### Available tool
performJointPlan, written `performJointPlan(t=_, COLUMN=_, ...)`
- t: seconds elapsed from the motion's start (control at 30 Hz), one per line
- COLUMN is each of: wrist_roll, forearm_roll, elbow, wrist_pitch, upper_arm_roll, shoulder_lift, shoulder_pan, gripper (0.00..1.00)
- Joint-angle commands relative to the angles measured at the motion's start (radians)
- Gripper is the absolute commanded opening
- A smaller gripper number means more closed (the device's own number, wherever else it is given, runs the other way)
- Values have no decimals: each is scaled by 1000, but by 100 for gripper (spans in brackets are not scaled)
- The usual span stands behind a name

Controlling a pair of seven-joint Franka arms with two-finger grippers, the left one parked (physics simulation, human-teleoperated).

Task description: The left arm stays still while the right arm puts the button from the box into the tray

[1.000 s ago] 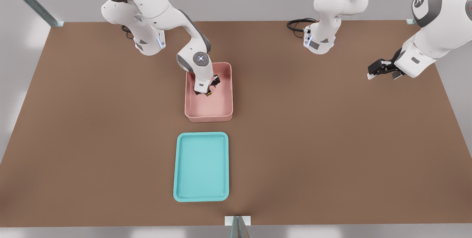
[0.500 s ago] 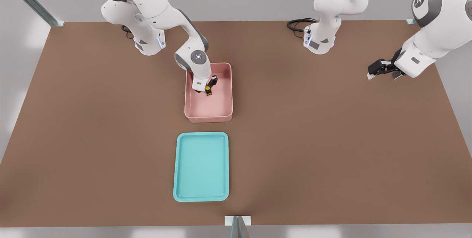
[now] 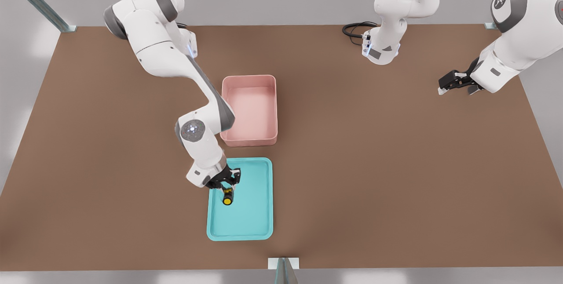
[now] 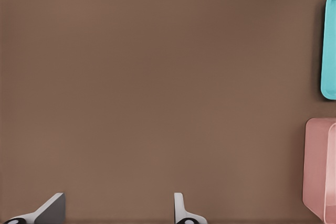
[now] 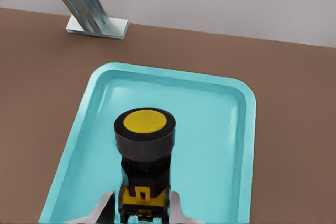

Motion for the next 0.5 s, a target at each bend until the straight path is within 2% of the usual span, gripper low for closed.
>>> performJointPlan(t=0.0, wrist_roll=-190, forearm_roll=-10, elbow=25, wrist_pitch=-80, upper_arm_roll=3, shoulder_lift=26, shoulder_pan=6, gripper=100)
performJointPlan(t=0.13, wrist_roll=-203, forearm_roll=-7, elbow=45, wrist_pitch=-99, upper_arm_roll=0, shoulder_lift=14, shoulder_pan=-3, gripper=100)
performJointPlan(t=0.17, wrist_roll=-247, forearm_roll=-7, elbow=42, wrist_pitch=-213, upper_arm_roll=17, shoulder_lift=-37, shoulder_pan=-45, gripper=100)
performJointPlan(t=0.23, wrist_roll=-439, forearm_roll=-16, elbow=54, wrist_pitch=-792, upper_arm_roll=34, shoulder_lift=-104, shoulder_pan=-235, gripper=100)
performJointPlan(t=0.27, wrist_roll=-523, forearm_roll=-98, elbow=99, wrist_pitch=-956, upper_arm_roll=16, shoulder_lift=-173, shoulder_pan=-260, gripper=100)
performJointPlan(t=0.3, wrist_roll=-526, forearm_roll=-84, elbow=102, wrist_pitch=-1048, upper_arm_roll=-44, shoulder_lift=-329, shoulder_pan=-250, gripper=100)
performJointPlan(t=0.33, wrist_roll=-520, forearm_roll=-9, elbow=102, wrist_pitch=-1059, upper_arm_roll=-105, shoulder_lift=-392, shoulder_pan=-234, gripper=100)
performJointPlan(t=0.4, wrist_roll=-503, forearm_roll=82, elbow=62, wrist_pitch=-1077, upper_arm_roll=-175, shoulder_lift=-507, shoulder_pan=-214, gripper=100)
performJointPlan(t=0.43, wrist_roll=-445, forearm_roll=111, elbow=-13, wrist_pitch=-1071, upper_arm_roll=-173, shoulder_lift=-581, shoulder_pan=-215, gripper=100)
performJointPlan(t=0.47, wrist_roll=-444, forearm_roll=111, elbow=-19, wrist_pitch=-1073, upper_arm_roll=-173, shoulder_lift=-584, shoulder_pan=-217, gripper=100)
